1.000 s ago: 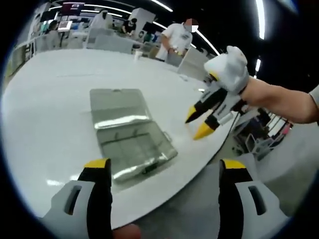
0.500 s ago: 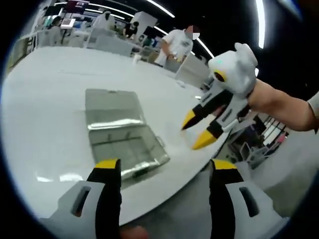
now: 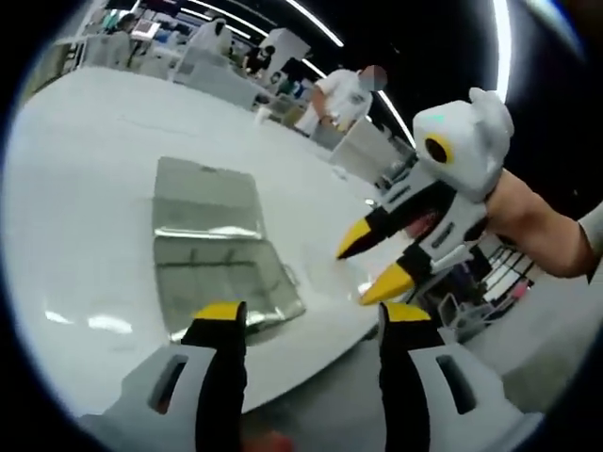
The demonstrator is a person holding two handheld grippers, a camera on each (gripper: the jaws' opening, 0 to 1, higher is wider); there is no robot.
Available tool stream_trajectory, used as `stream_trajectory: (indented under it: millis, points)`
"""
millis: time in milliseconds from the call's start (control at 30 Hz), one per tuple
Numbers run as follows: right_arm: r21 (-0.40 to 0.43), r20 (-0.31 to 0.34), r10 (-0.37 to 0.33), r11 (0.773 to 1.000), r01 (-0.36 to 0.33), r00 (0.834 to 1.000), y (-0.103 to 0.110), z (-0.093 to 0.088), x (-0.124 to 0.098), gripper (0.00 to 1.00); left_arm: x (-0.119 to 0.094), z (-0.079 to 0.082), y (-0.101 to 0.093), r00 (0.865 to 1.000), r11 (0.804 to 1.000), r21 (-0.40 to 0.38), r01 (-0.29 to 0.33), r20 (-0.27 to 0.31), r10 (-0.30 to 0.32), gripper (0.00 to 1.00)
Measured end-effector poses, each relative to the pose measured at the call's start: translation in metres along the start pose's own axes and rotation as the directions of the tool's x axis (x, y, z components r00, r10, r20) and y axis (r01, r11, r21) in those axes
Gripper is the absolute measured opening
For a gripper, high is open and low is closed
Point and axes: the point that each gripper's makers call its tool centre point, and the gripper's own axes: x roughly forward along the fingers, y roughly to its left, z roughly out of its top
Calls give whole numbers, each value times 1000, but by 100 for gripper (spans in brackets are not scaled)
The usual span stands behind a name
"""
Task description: Insert the divider into the dual guide fixture by aligning both edges with the guide slots and pushing it downward to the bottom, including one-sided entry, uneven engagement, binding, and posture correction.
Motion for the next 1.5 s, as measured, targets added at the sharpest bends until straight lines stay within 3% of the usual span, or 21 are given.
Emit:
stream_trajectory:
  millis: [133, 367, 667, 1500]
  points:
    - [-3, 5, 5, 1000, -5, 1000, 3, 3, 0, 27, 2, -1, -2, 1000, 996, -83, 18, 25, -16, 46]
    - [-7, 5, 10, 1000, -10, 1000, 5, 6, 0, 27, 5, -5, -3, 999, 988, -152, 35, 42, -29, 40]
    - [-8, 14, 16, 1000, -16, 1000, 9, 13, 0, 27, 7, 1, -6, 993, 955, -287, 76, 104, -48, 29]
    - [34, 42, 30, 999, -31, 999, 14, 21, 0, 27, 10, 5, -7, 978, 894, -433, 117, 207, -28, 11]
